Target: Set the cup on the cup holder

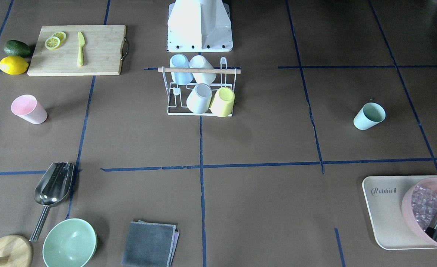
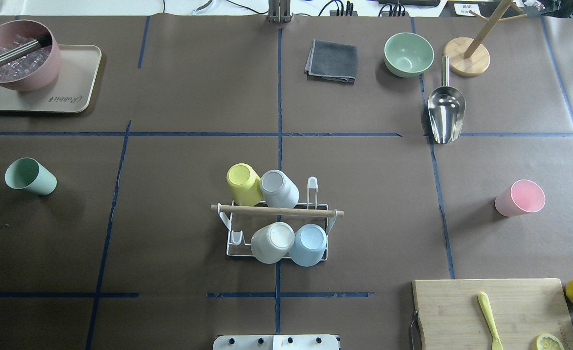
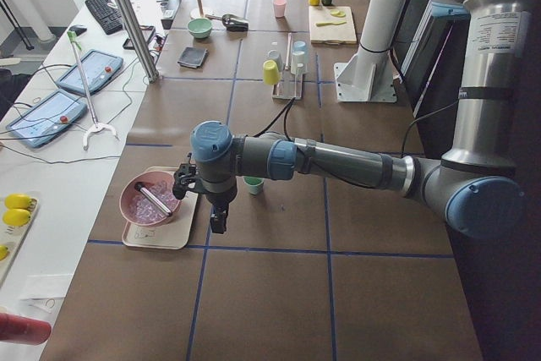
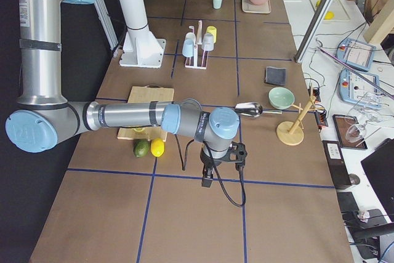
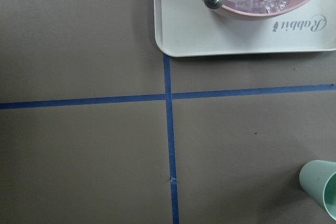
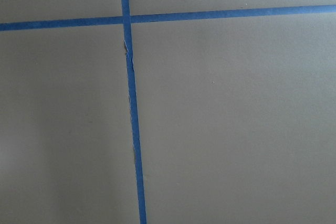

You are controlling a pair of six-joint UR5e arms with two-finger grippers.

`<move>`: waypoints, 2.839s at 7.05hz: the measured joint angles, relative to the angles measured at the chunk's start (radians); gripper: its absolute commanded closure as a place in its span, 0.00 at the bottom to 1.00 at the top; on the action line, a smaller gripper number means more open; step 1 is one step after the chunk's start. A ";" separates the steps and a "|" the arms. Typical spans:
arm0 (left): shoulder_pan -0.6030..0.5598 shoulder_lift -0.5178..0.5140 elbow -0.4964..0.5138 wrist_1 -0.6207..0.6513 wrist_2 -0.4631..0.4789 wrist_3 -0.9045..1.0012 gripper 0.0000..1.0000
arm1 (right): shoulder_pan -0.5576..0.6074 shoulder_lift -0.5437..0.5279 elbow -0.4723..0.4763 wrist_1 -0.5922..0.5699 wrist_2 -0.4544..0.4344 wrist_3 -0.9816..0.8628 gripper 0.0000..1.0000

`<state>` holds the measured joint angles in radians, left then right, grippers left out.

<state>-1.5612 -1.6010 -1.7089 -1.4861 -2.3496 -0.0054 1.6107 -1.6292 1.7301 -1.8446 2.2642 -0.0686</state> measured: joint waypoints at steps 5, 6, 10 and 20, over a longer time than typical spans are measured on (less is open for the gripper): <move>-0.001 0.040 -0.007 0.002 -0.006 0.098 0.00 | 0.001 -0.004 0.015 0.053 0.013 -0.013 0.00; 0.000 0.036 -0.015 0.002 -0.007 0.102 0.00 | 0.001 -0.002 0.026 0.052 0.019 -0.011 0.00; 0.008 0.003 -0.021 0.007 -0.009 0.101 0.00 | -0.079 0.235 -0.006 -0.239 0.090 -0.005 0.00; 0.220 -0.373 0.127 0.349 -0.001 0.091 0.00 | -0.350 0.524 -0.363 -0.534 0.184 -0.025 0.01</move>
<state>-1.3411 -1.9743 -1.5819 -1.1375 -2.3510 0.0857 1.2603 -1.1055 1.3672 -2.3791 2.4485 -0.0937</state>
